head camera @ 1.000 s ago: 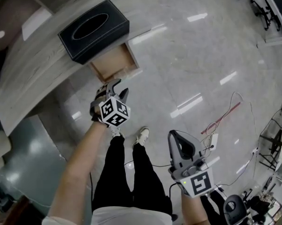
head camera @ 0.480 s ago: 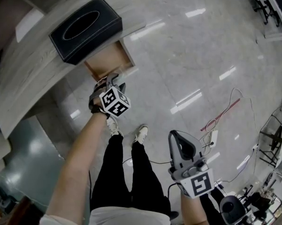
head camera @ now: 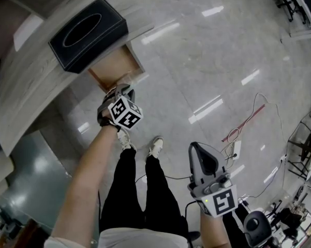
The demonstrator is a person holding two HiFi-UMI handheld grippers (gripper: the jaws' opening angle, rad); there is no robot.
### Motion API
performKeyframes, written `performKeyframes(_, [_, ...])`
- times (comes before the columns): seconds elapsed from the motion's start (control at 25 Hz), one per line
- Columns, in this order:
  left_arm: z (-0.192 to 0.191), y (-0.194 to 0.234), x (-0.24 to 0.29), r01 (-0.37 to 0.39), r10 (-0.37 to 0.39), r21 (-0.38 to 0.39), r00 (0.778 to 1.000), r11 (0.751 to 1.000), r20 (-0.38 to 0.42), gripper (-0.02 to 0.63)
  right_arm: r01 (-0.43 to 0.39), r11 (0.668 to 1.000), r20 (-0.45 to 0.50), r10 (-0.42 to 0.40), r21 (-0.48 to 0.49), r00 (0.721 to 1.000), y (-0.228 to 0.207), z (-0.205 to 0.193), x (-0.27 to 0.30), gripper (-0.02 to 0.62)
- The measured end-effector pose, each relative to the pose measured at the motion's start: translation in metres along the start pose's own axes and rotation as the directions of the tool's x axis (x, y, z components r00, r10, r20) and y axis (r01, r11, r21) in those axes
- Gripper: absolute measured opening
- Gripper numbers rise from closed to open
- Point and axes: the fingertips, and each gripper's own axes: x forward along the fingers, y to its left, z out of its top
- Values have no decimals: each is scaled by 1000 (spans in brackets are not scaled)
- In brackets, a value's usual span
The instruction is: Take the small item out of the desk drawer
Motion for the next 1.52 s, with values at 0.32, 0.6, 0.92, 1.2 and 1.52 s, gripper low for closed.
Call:
performKeyframes(0.32, [2,4,-7,-16,16,-7,1000,1000,7,37,-21,999,11,20,30,1000,9,3,-2,21])
performKeyframes(0.6, [3,7,-15,-50,50,2,999,999,19,20,9,1000,0,-9,-11,1000,9,-1,-11,21])
performKeyframes(0.92, [7,12,-42,-71,72,-25,996,997,43,17,-11,1000,15,11,-26,1000,26,5,-25,21])
performKeyframes(1.2, [11,18,-91,-79,83,-47,993,996,82,17,-53,998,77,57,-47,995,50,38,-32,21])
performKeyframes(1.52, [31,25,-162,-80,100,-117,979,990,178,17,-103,992,117,111,-72,987,71,84,-34,21])
